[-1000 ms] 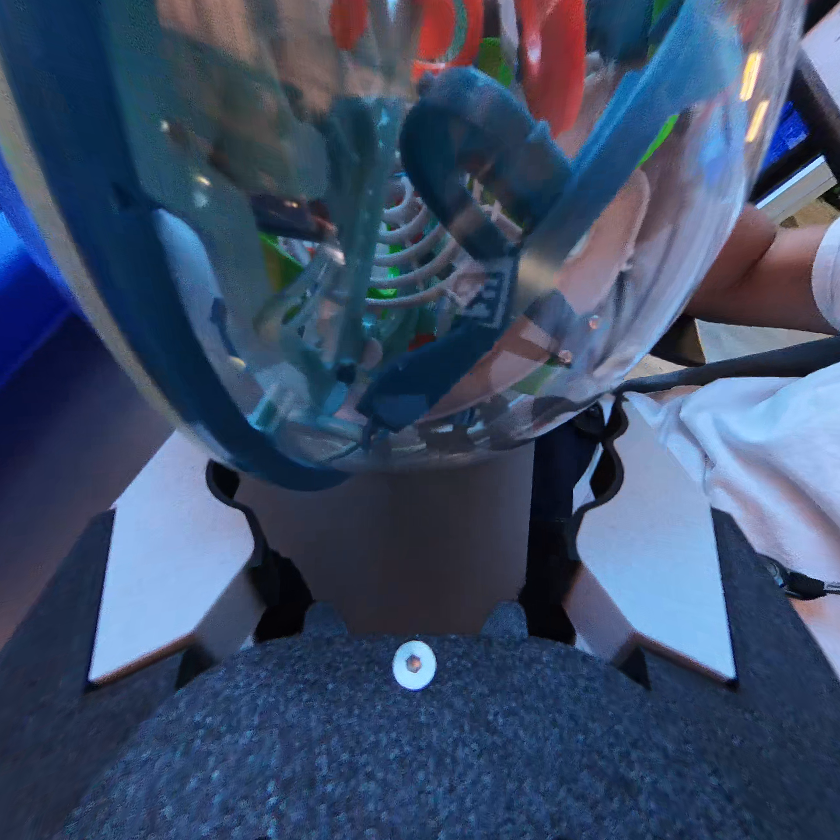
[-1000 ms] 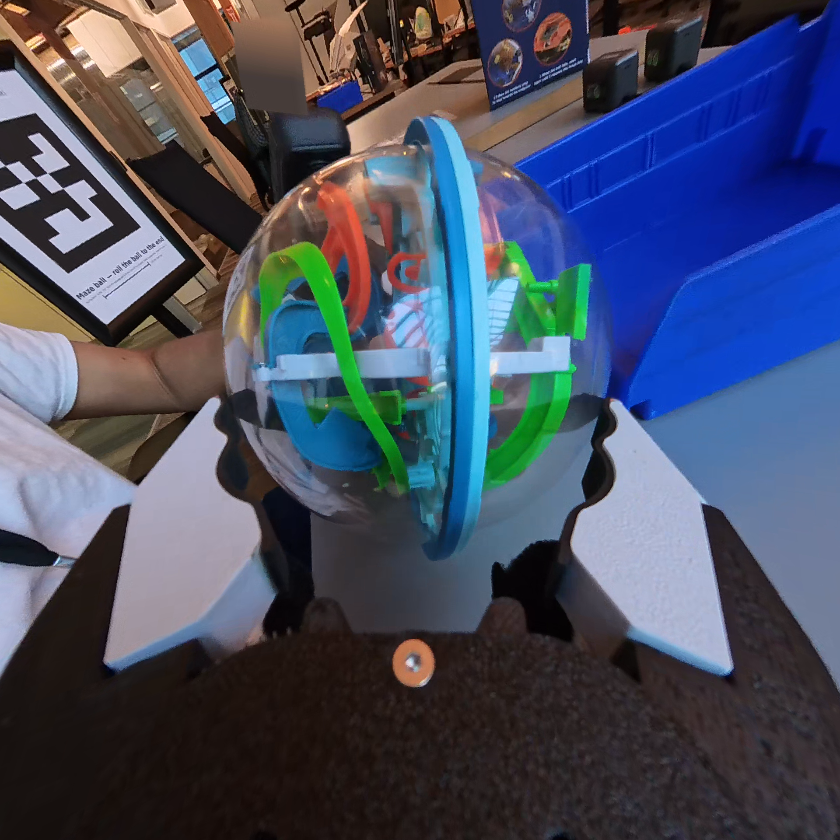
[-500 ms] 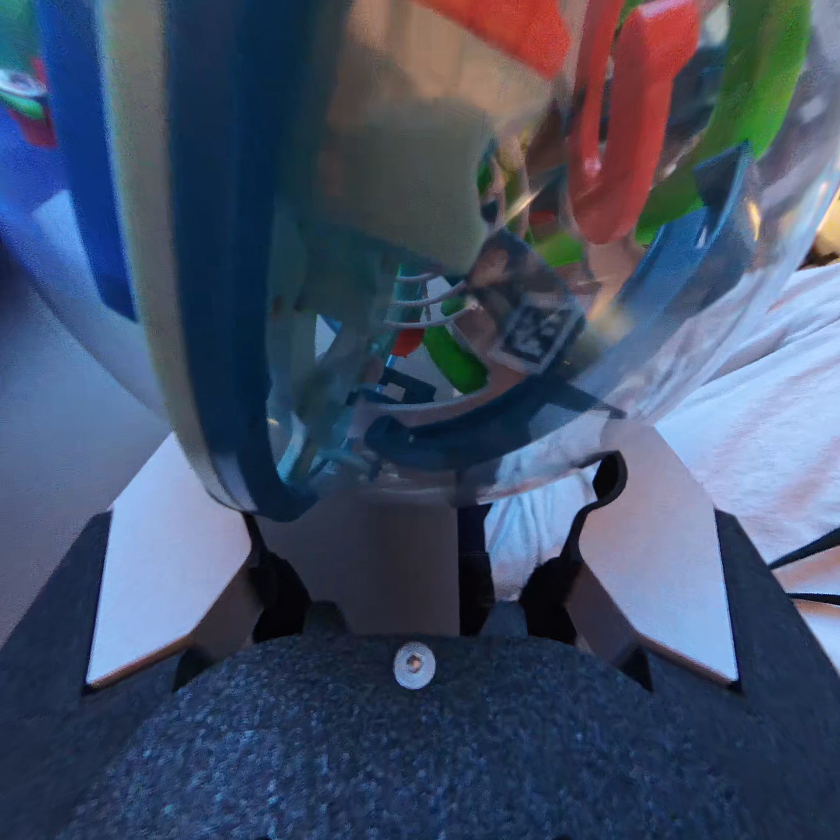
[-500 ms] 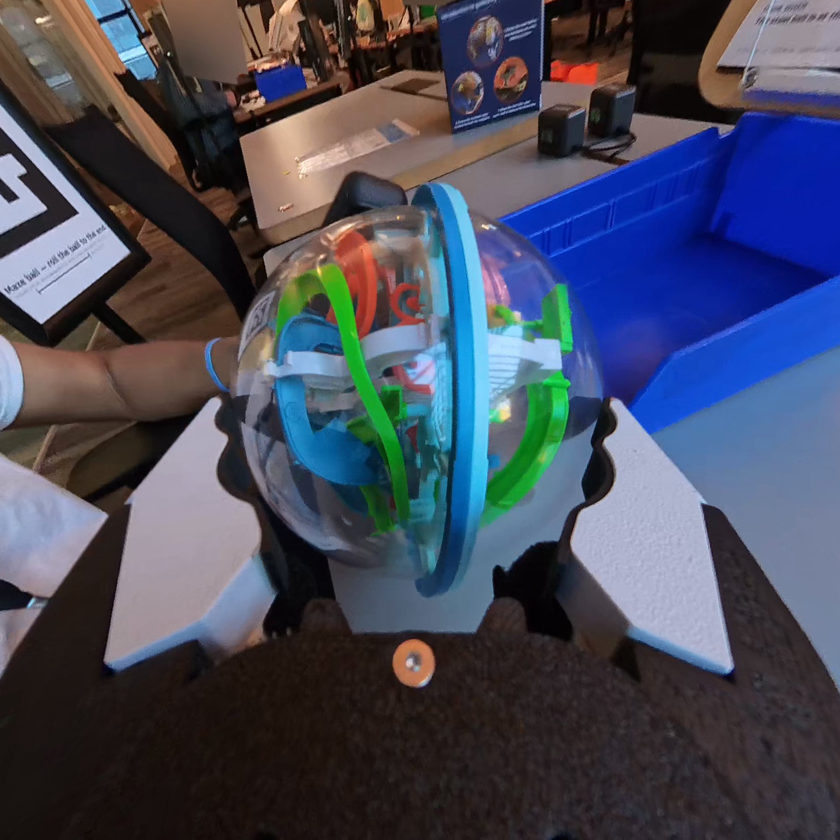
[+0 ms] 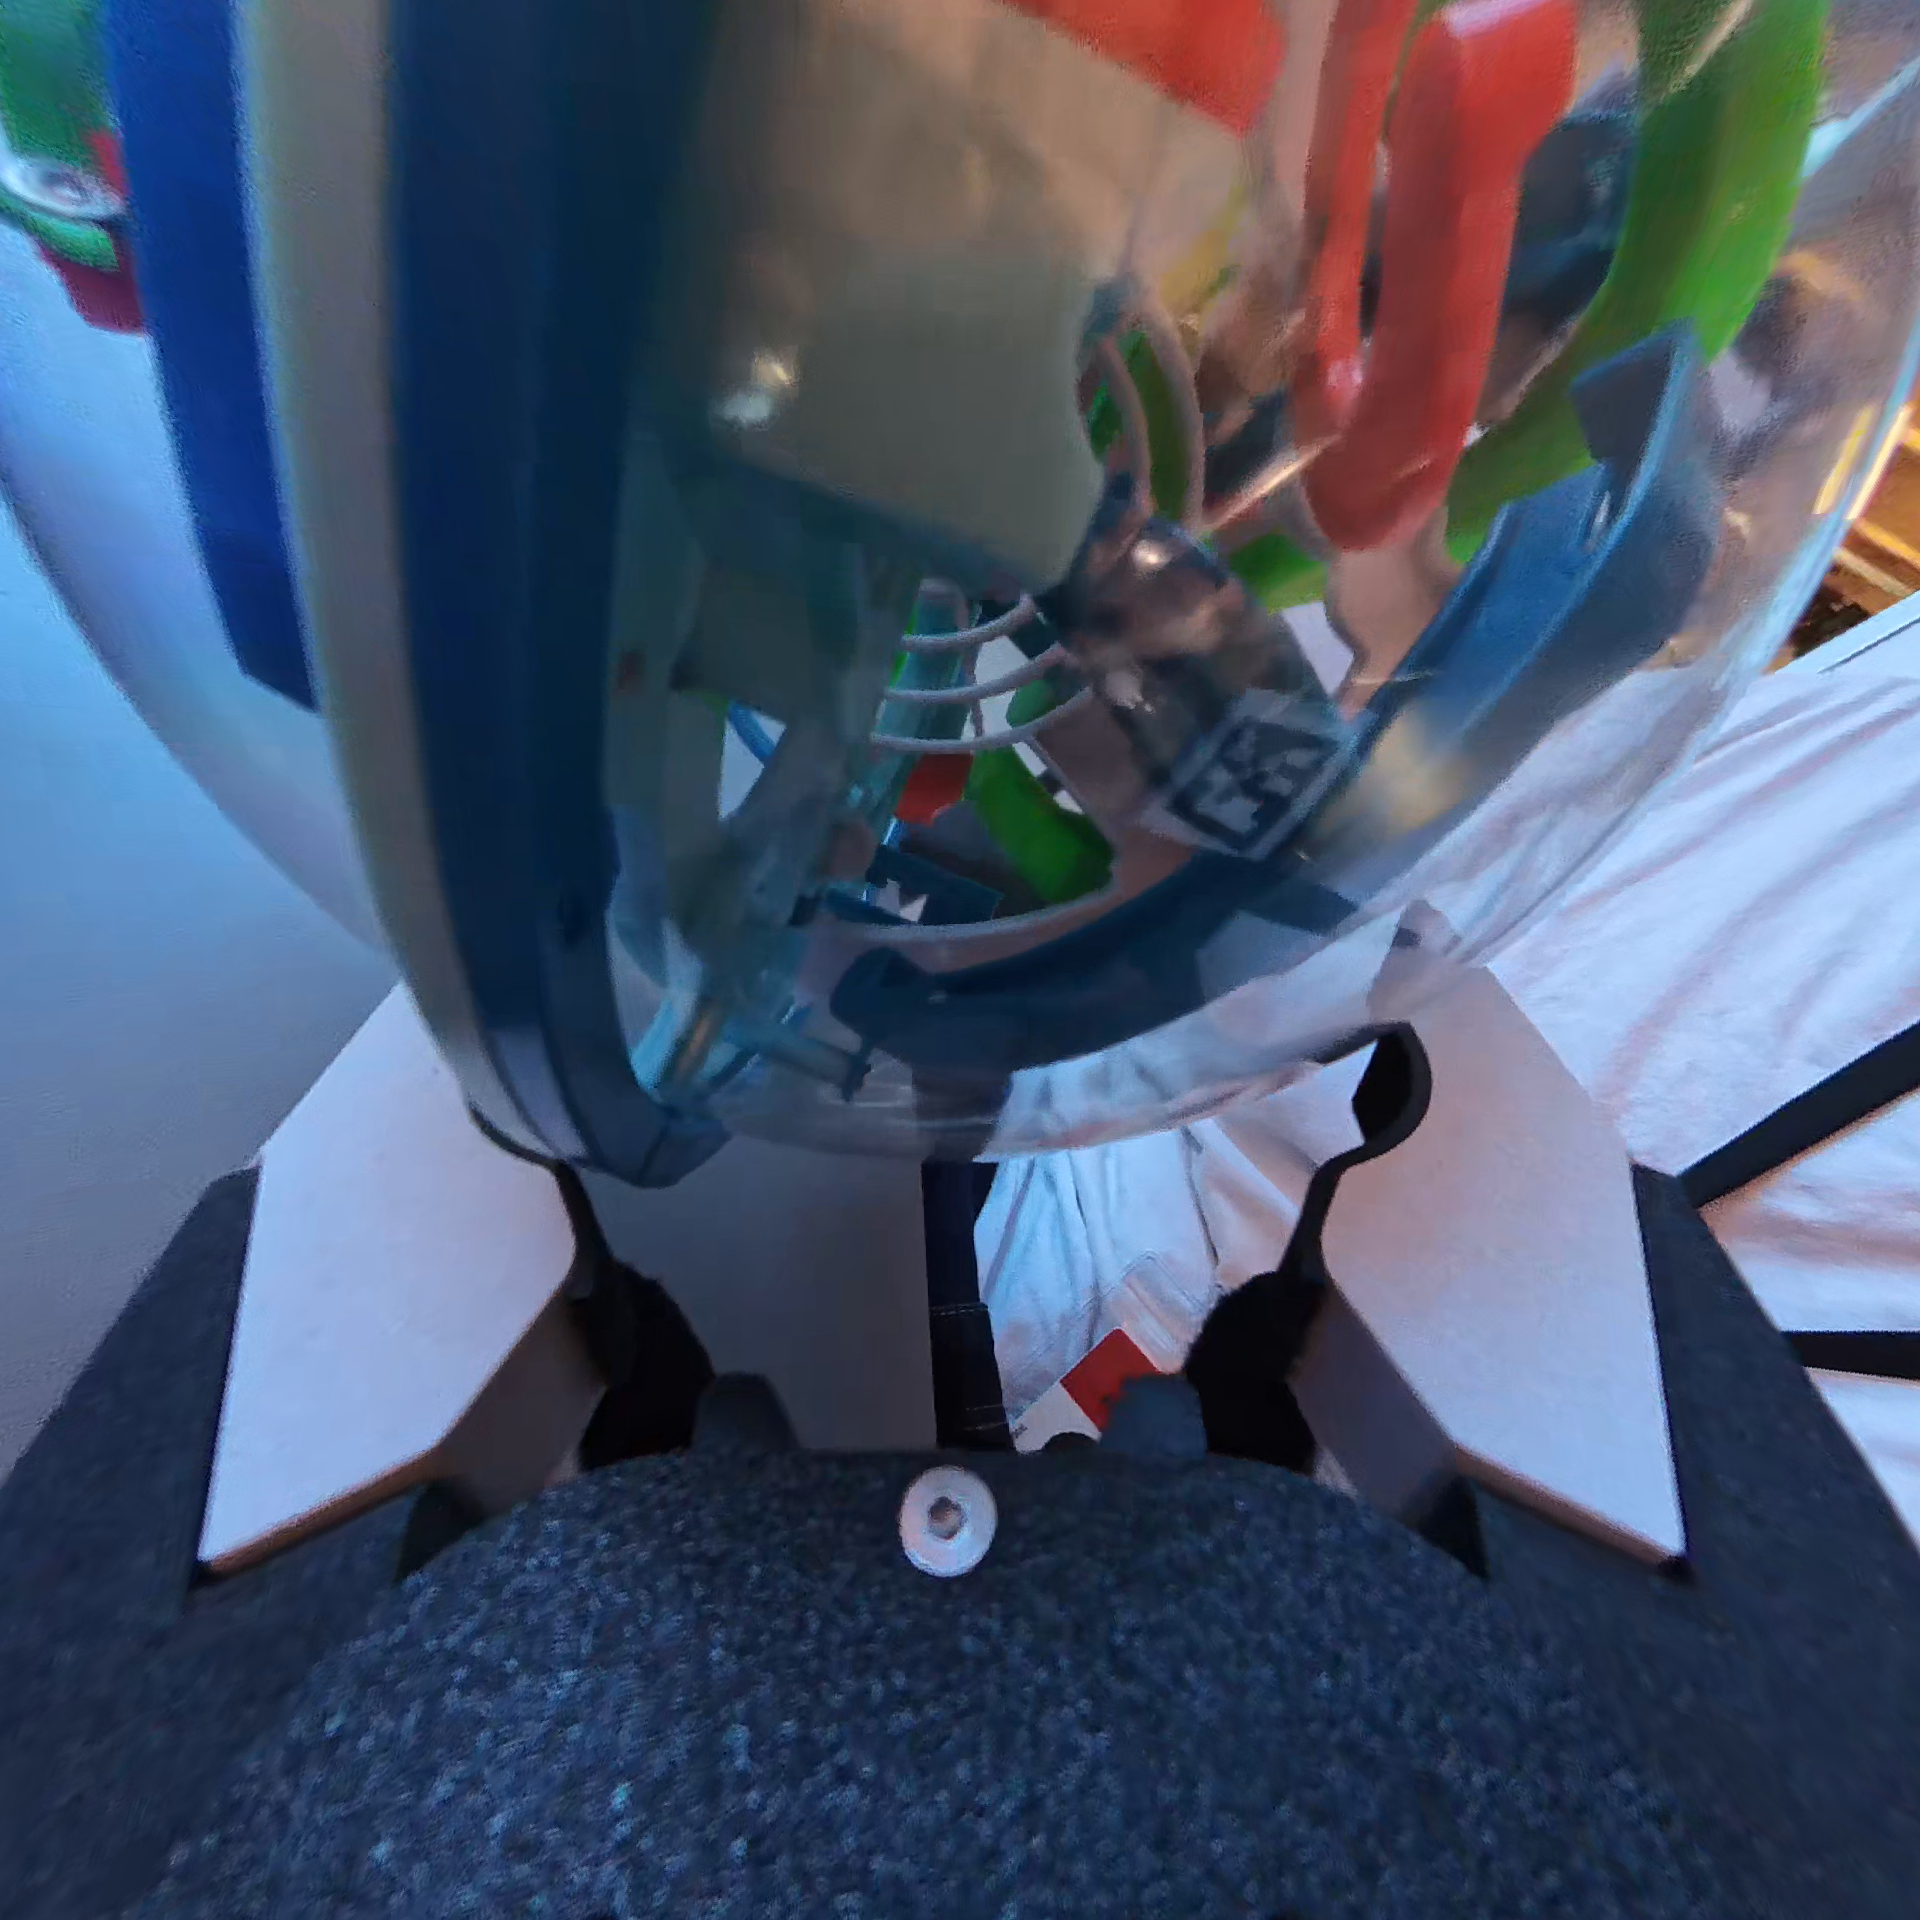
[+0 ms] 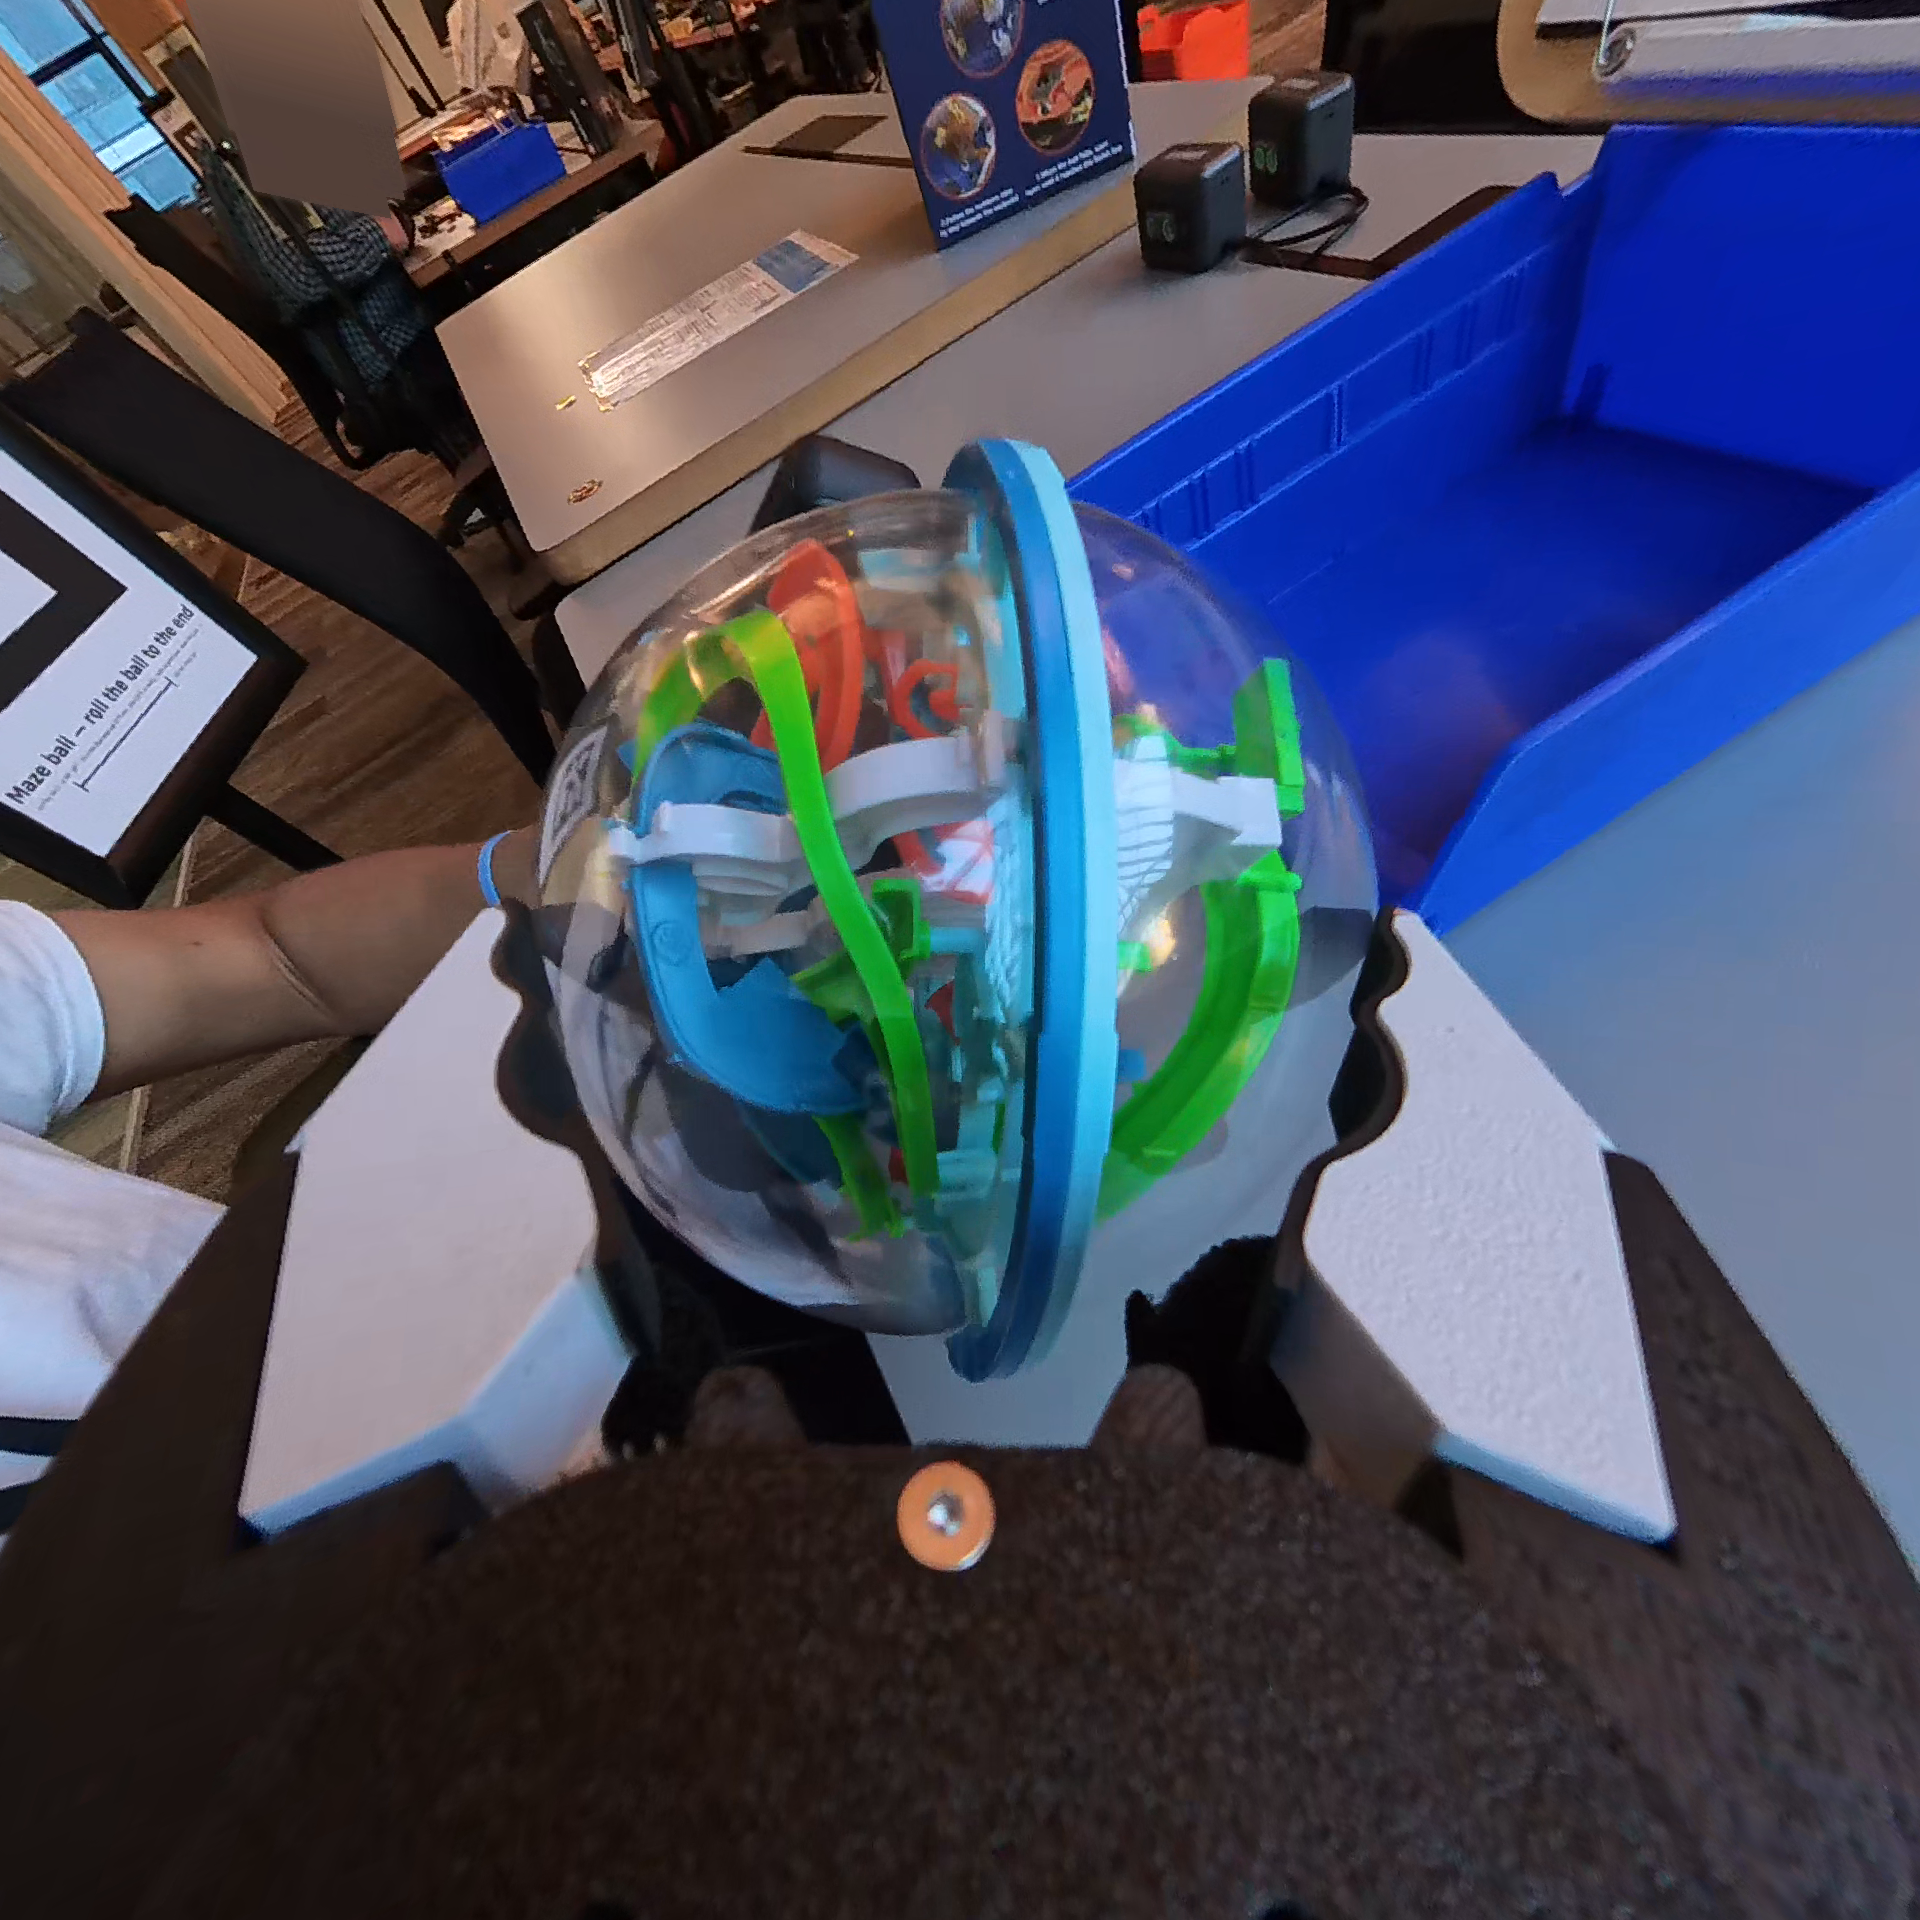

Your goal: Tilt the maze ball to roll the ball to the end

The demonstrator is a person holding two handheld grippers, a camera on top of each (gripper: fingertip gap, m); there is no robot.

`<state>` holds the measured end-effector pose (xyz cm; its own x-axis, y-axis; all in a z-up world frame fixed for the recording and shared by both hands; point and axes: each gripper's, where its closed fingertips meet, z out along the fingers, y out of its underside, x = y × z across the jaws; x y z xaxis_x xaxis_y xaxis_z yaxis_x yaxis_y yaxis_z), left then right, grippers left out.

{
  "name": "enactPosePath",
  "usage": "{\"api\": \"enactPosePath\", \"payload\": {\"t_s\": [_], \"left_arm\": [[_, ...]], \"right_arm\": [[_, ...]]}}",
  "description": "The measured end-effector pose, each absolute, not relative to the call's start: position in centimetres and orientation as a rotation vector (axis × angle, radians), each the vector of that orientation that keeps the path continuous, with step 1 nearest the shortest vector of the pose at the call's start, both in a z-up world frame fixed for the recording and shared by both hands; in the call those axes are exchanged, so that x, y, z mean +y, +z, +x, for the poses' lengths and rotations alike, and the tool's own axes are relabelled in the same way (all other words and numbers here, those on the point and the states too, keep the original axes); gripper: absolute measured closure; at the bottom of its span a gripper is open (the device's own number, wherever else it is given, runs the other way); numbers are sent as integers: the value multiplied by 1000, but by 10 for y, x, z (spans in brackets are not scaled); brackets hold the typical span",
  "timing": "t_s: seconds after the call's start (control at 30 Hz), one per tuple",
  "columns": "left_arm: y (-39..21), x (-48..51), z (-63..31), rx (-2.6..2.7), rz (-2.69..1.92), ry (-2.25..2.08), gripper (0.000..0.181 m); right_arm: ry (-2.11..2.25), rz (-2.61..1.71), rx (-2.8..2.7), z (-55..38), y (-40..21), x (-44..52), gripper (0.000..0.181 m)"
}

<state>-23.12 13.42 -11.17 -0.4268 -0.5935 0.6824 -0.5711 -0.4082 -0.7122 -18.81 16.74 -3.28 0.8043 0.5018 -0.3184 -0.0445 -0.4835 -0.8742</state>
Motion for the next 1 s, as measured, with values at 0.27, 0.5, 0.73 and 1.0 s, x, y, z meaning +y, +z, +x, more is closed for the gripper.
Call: {"api": "enactPosePath", "payload": {"t_s": [0.27,0.5,0.73,1.0], "left_arm": [[-100,117,-227,1639,-1674,-2237,24],[-98,111,-224,1615,-1691,-2298,24],[-91,107,-222,1578,-1656,-2360,25],[-85,102,-219,1535,-1621,-2434,25]], "right_arm": [[677,-2043,-212,-182,-24,162,33],[687,-2076,-177,-178,-24,159,33],[662,-2105,-178,-178,-17,159,33],[637,-2140,-177,-178,-12,159,33]]}}
